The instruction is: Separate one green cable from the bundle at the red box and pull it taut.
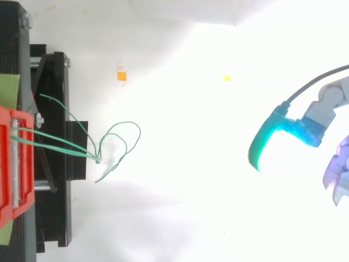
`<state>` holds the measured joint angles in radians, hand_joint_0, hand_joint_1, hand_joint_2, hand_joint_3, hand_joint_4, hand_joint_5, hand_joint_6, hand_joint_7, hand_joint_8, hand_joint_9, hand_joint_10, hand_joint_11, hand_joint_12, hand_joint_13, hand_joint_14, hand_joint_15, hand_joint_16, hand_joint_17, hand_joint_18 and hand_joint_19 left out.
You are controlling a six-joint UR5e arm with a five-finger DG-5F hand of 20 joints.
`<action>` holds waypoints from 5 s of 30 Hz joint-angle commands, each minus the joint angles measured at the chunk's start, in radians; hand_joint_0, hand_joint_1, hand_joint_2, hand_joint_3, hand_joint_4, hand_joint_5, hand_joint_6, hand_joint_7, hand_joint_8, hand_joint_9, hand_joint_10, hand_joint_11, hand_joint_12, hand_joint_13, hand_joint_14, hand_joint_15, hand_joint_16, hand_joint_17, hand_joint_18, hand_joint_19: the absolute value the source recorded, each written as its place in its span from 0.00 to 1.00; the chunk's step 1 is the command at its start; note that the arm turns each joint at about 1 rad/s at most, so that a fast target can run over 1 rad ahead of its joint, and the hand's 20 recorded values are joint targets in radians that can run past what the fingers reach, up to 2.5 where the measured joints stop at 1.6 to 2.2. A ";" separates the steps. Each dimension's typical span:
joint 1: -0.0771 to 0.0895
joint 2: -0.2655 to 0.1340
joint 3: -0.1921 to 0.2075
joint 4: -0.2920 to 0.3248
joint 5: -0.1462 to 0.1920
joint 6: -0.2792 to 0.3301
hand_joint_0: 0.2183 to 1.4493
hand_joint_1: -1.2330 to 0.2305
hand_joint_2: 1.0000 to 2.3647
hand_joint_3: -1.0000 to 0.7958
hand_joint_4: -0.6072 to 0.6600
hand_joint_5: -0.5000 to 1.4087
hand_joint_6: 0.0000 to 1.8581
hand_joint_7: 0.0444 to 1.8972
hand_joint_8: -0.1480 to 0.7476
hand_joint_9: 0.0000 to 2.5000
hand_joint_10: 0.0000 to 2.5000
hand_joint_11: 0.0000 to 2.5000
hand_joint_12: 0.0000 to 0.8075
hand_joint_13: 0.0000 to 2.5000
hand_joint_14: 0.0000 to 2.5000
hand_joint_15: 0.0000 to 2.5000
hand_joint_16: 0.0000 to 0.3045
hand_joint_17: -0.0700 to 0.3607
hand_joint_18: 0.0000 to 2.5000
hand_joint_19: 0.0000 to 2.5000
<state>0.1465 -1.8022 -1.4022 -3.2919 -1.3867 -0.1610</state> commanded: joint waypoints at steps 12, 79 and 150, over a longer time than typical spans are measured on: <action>-0.001 0.000 0.000 0.000 0.000 0.000 0.11 0.56 0.00 0.28 0.63 0.17 0.27 0.32 0.56 0.45 0.00 0.11 0.63 0.40 0.00 0.11 0.34 0.70 0.53 0.06; -0.104 -0.310 -0.001 0.569 -0.069 0.121 0.12 0.51 0.00 0.28 0.72 0.15 0.27 0.33 0.71 0.68 0.00 0.03 0.79 0.75 0.00 0.12 0.30 0.63 1.00 0.00; -0.059 -0.536 0.098 0.767 -0.021 0.092 0.11 0.51 0.00 0.28 0.77 0.17 0.27 0.32 0.63 0.84 0.01 0.15 0.74 0.88 0.01 0.22 0.31 0.65 1.00 0.06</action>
<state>0.0809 -2.3384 -1.3267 -2.5034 -1.4242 -0.0511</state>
